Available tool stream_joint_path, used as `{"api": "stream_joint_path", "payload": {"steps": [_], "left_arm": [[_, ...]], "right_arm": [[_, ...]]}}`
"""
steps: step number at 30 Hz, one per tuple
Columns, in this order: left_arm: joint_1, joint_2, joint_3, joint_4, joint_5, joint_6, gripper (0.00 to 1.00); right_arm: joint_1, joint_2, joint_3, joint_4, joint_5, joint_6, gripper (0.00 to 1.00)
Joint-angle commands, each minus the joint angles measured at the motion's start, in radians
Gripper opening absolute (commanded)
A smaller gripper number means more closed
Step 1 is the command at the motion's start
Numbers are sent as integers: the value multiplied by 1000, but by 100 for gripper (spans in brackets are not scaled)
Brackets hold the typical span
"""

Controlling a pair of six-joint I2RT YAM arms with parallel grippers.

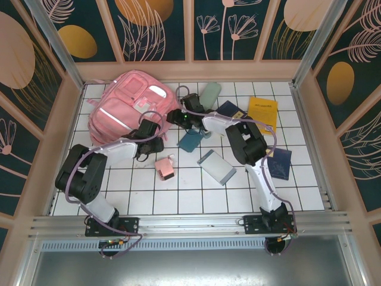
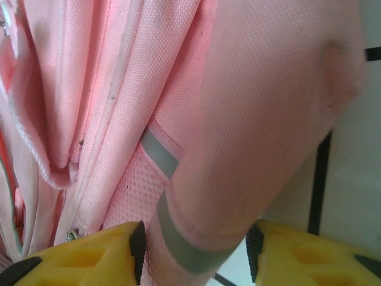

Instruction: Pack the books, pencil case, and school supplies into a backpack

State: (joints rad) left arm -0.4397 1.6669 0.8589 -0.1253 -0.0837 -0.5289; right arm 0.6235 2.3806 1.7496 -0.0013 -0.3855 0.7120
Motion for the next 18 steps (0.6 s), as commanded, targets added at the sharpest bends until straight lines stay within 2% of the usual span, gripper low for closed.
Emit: {"api": "stream_joint_path", "payload": {"steps": [1,5,7,18], "left_arm": [[-5,40,65,17,-42,37,44],[-5,100,104,3,-58,51,43],[-5,122,108,-2,-60,62,35],[-10,212,194,-29,-64,81,36]], "right_arm": [[5,34,59,-49,-30,33,43],[7,30,46,-46,-26,36,37],[6,29,44,-47,-27,37,37],[8,31,43,-50,-36,38,36]]}}
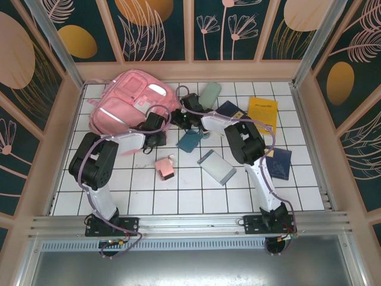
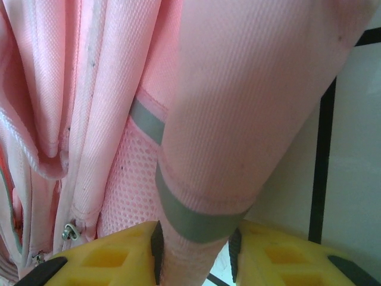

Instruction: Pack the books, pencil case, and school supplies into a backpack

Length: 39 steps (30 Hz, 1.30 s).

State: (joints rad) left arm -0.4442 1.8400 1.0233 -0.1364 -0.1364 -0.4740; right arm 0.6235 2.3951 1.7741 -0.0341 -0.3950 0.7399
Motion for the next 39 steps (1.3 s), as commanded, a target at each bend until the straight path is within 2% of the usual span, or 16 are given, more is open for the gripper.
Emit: {"api": "stream_joint_path", "payload": {"steps": [1,4,9,12,13,18,23,27,32,39], "left_arm": [[-8,50,36,-24,-15,28,36],[-21,77,59,-52,-40,32,36],[-42,88,70,-66,-77,25,30],[-42,85,66,-75,-94,16,15],[-42,84,65,-84,-115,8,13],[-42,19,11,-104,-182,-3,18],[-42,-110,-24,-112,-107,-22,20],[-42,-188,-36,-114,-67,-20,28],[-42,-140,-13,-113,-38,1,28],[-42,-33,39,-155,-55,-54,26]], "right_arm": [[8,18,19,-17,-28,10,36],[9,19,23,-22,-32,10,36],[10,28,27,-25,-30,11,27],[10,33,31,-25,-34,14,7],[11,33,31,-26,-36,14,0],[28,16,19,-19,-39,8,0],[61,-13,-13,-4,-38,21,0],[80,-21,-16,-1,-36,31,0],[79,-12,-11,-7,-33,36,0],[73,-9,-13,-9,-25,37,0]]}}
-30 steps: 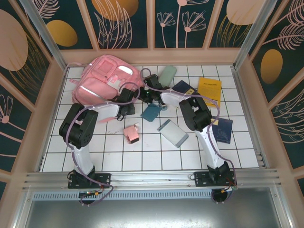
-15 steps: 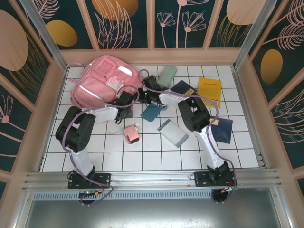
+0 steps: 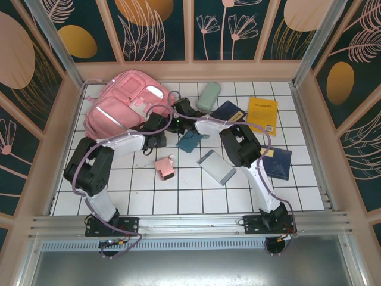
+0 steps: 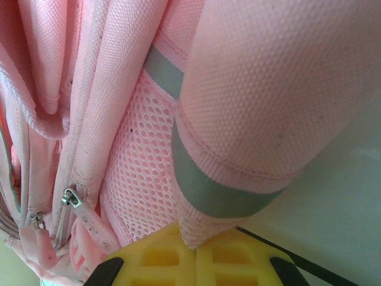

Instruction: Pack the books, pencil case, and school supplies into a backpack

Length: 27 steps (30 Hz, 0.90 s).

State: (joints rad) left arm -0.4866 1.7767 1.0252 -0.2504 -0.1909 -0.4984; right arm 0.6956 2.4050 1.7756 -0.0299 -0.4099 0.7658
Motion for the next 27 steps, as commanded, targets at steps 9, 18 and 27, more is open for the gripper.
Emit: {"api": "stream_joint_path", "payload": {"steps": [9,18,27], "left_arm": [[0,50,45,-2,65,-94,31],[0,90,62,-3,57,-95,35],[2,133,90,-11,32,-85,38]], "right_arm": [[-2,-20,-18,-20,-8,8,0],[-2,-21,-21,-25,-9,7,0],[-3,-9,-5,-34,-13,6,0]]}}
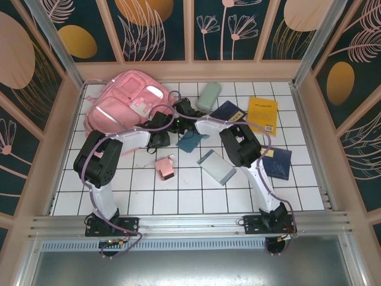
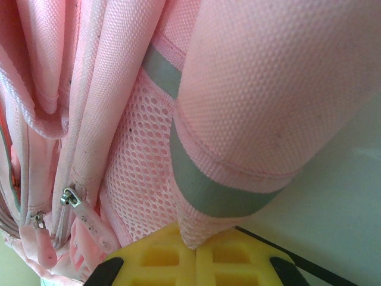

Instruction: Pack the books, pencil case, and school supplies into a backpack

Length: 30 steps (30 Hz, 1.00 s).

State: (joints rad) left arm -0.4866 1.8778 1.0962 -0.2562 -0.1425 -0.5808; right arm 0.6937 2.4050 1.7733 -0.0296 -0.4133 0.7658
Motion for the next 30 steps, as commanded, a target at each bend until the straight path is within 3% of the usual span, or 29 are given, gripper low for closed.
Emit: {"api": "stream_joint_path", "payload": {"steps": [1,8,17,19,23,30], "left_arm": [[2,34,20,-7,-24,-4,38],[15,24,14,-34,-82,7,25],[39,77,34,-54,-102,19,28],[39,88,32,-51,-102,23,24],[39,77,9,-45,-96,21,1],[40,-32,-23,-83,-106,16,0]], "right_arm": [[1,-9,0,-36,-11,6,0],[1,-10,7,-43,-2,5,0],[1,-10,10,-50,7,6,0],[1,-10,10,-48,8,8,0],[0,-14,12,-50,13,6,0],[-19,-64,0,-55,88,-19,0]]}}
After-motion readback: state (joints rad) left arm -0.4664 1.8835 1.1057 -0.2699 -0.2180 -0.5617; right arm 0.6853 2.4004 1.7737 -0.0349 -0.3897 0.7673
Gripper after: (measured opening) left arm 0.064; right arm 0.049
